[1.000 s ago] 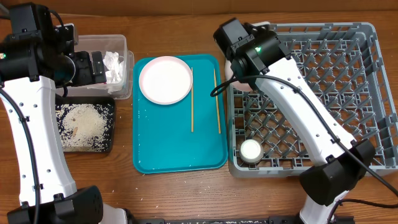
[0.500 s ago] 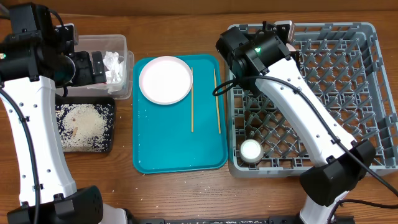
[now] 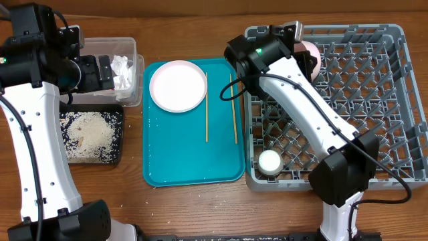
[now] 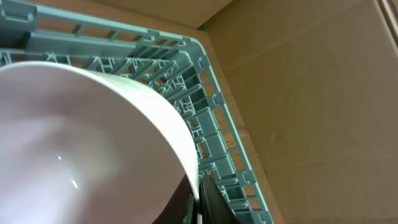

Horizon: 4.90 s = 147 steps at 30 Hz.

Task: Sort waste into correct bins and load items into the dishwasher
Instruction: 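Stand the small plate upright in the rack's back row and release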

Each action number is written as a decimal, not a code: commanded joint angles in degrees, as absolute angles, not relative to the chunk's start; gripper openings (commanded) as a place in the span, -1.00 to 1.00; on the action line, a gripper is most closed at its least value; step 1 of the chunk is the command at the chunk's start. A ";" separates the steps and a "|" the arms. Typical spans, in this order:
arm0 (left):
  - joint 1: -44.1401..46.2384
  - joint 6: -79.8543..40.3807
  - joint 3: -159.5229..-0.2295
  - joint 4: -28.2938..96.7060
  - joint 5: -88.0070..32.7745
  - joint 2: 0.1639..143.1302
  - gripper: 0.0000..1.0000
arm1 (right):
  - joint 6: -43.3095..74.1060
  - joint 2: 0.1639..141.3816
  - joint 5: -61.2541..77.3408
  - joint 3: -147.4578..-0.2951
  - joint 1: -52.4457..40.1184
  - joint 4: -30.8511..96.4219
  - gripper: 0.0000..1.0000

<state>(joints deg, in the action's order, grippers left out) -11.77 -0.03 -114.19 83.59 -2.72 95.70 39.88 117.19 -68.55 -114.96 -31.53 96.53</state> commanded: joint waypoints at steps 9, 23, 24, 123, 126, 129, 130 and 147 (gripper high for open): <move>-11.88 -0.38 -115.20 83.59 -2.55 95.46 0.99 | 38.22 119.87 -57.76 -111.13 -32.18 97.08 -0.92; -11.88 -0.38 -115.20 83.59 -2.55 95.46 0.99 | 42.24 119.87 -58.81 -105.78 -31.88 96.86 -0.92; -11.88 -0.38 -115.20 83.59 -2.55 95.46 1.00 | 42.24 119.87 -58.78 -105.78 -32.16 97.03 -0.92; -11.62 -0.38 -115.20 83.59 -2.52 95.48 1.00 | 45.43 105.91 -73.78 -81.21 -37.28 73.56 -0.92; -11.62 -0.38 -115.20 83.59 -2.52 95.46 1.00 | 45.21 105.91 -73.63 -81.21 -36.86 73.54 -0.92; -11.62 -0.38 -115.20 83.59 -2.52 95.46 1.00 | 45.21 105.91 -72.25 -81.21 -36.95 73.52 -0.92; -11.62 -0.38 -115.20 83.59 -2.52 95.46 1.00 | 45.23 105.91 -71.53 -81.21 -36.95 73.47 -0.92; -11.62 -0.40 -115.20 83.59 -2.52 95.46 1.00 | 45.21 106.00 -64.38 -81.03 -36.99 73.12 -0.92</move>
<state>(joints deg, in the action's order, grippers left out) -11.73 -0.03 -114.19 83.59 -2.72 95.70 44.93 105.75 -66.74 -81.52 -36.80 73.06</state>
